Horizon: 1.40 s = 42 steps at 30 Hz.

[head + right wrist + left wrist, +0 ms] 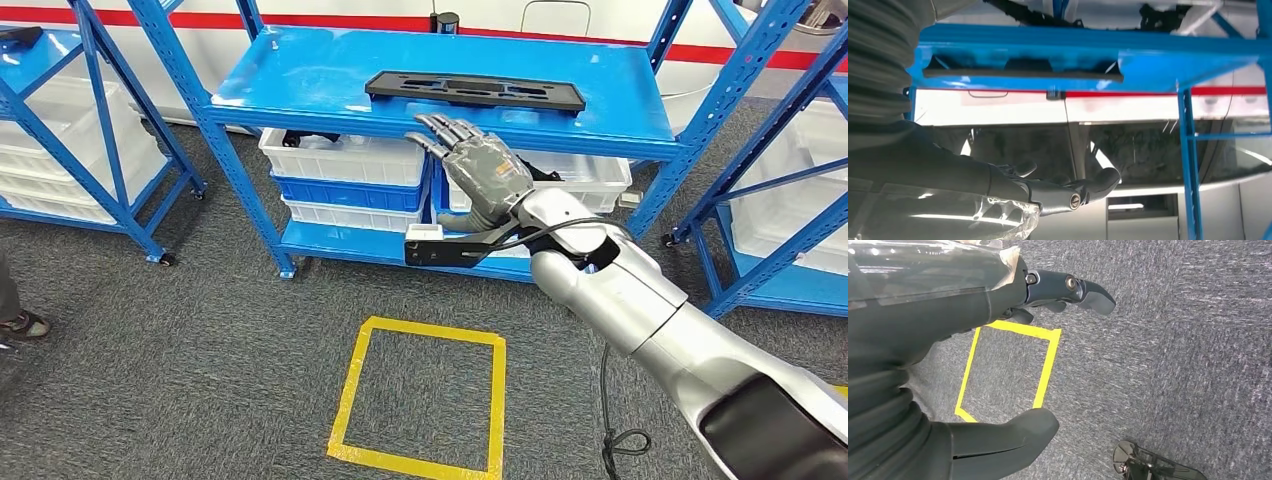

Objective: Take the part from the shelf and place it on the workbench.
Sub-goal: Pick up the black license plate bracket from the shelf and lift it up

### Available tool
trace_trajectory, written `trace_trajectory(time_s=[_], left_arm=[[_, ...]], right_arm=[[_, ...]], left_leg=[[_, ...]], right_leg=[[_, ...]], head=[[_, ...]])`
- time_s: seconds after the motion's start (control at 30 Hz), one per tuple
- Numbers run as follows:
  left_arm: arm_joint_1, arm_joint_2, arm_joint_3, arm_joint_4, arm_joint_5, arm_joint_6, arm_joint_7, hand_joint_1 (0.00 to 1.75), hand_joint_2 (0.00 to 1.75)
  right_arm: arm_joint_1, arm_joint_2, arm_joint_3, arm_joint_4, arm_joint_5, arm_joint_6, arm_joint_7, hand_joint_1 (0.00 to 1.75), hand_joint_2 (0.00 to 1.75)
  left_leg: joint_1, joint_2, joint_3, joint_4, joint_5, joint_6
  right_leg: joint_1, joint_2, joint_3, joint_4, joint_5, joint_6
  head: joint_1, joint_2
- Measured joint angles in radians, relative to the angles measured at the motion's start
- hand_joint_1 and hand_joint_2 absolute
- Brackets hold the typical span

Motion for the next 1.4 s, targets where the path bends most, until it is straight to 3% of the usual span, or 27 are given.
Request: trace_trajectory(time_s=[0.17, 0.47, 0.6, 1.0, 1.4], left_arm=[[0.000, -0.001, 0.007, 0.000, 0.000, 0.000, -0.002, 0.00, 1.75], [0.000, -0.007, 0.014, 0.001, -0.013, -0.007, -0.001, 0.00, 1.75], [0.000, -0.007, 0.015, 0.002, -0.021, -0.017, -0.002, 0.00, 0.00], [-0.001, -0.006, 0.015, 0.002, -0.050, -0.046, 0.006, 0.00, 0.00], [-0.001, -0.006, 0.021, 0.002, -0.046, -0.051, 0.006, 0.00, 0.00]], right_arm=[[0.001, 0.025, 0.025, 0.061, 0.011, -0.017, -0.005, 0.00, 1.75], [0.074, 0.091, 0.038, 0.236, 0.055, -0.137, -0.005, 0.00, 1.75], [0.108, 0.121, 0.035, 0.310, 0.085, -0.167, 0.012, 0.00, 1.75], [0.149, 0.224, -0.055, 0.581, 0.191, -0.243, 0.129, 0.00, 1.75], [0.146, 0.242, -0.158, 0.643, 0.188, -0.287, 0.130, 0.00, 1.75]], left_leg=[[-0.001, 0.000, 0.000, 0.000, 0.000, 0.000], [-0.001, 0.000, 0.000, 0.000, 0.000, 0.000], [0.000, 0.000, 0.000, 0.000, 0.000, 0.000], [-0.001, 0.000, 0.000, 0.000, 0.000, 0.000], [0.000, 0.000, 0.000, 0.000, 0.000, 0.000]], right_leg=[[0.000, 0.000, 0.000, 0.000, 0.000, 0.000], [0.000, 0.000, 0.000, 0.000, 0.000, 0.000], [0.000, 0.000, -0.001, 0.000, 0.000, 0.000], [0.000, 0.000, -0.001, 0.000, 0.000, 0.000], [0.000, 0.000, -0.001, 0.000, 0.000, 0.000]], head=[[0.000, 0.000], [0.000, 0.000], [0.000, 0.000], [0.000, 0.000], [0.000, 0.000]])
